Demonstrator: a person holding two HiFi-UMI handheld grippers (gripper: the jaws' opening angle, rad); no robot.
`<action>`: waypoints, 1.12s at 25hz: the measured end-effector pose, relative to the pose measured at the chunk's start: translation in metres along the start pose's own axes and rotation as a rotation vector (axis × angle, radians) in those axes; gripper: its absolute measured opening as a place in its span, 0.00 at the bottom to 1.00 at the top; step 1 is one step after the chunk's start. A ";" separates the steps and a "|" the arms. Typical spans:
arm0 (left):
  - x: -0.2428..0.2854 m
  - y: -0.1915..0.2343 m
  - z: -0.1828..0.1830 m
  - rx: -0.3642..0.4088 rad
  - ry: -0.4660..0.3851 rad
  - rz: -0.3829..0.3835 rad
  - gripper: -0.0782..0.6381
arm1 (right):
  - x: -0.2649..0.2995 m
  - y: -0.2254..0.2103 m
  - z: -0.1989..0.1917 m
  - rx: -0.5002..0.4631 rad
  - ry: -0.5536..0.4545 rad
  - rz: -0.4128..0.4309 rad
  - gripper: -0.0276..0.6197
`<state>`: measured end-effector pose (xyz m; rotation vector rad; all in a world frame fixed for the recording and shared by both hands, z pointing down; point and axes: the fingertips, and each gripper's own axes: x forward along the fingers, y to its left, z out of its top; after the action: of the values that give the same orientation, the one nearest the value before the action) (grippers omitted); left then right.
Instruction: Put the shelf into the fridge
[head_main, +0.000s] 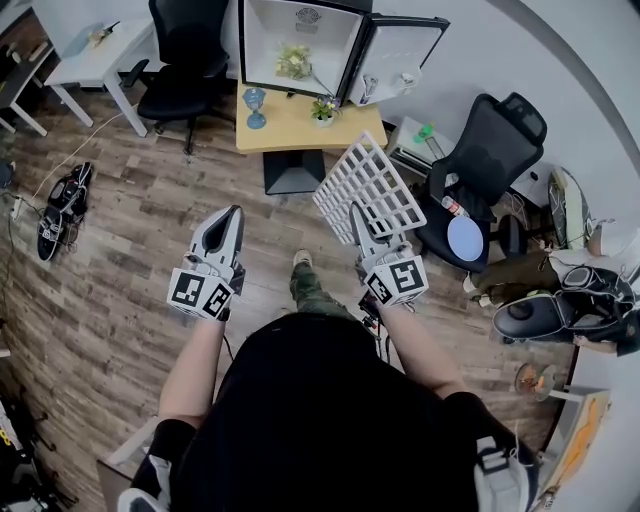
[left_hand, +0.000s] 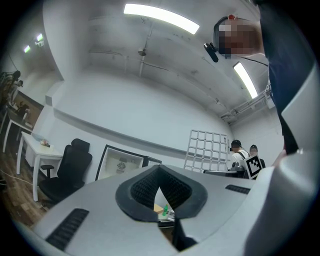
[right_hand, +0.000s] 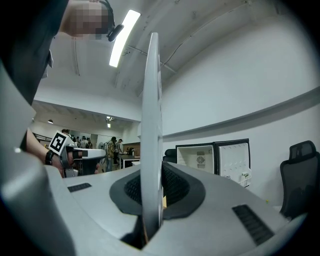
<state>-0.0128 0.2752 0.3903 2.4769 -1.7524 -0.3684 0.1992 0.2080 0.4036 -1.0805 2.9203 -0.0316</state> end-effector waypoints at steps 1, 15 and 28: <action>0.003 0.002 0.001 0.001 0.001 0.002 0.13 | 0.003 -0.001 -0.001 0.009 0.001 -0.001 0.11; 0.045 0.044 0.000 0.004 0.018 0.033 0.13 | 0.064 -0.026 -0.012 0.050 0.023 0.031 0.11; 0.106 0.077 0.000 0.006 0.025 0.031 0.13 | 0.118 -0.056 -0.024 0.063 0.052 0.056 0.11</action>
<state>-0.0496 0.1496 0.3910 2.4449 -1.7824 -0.3290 0.1456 0.0888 0.4266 -1.0039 2.9714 -0.1512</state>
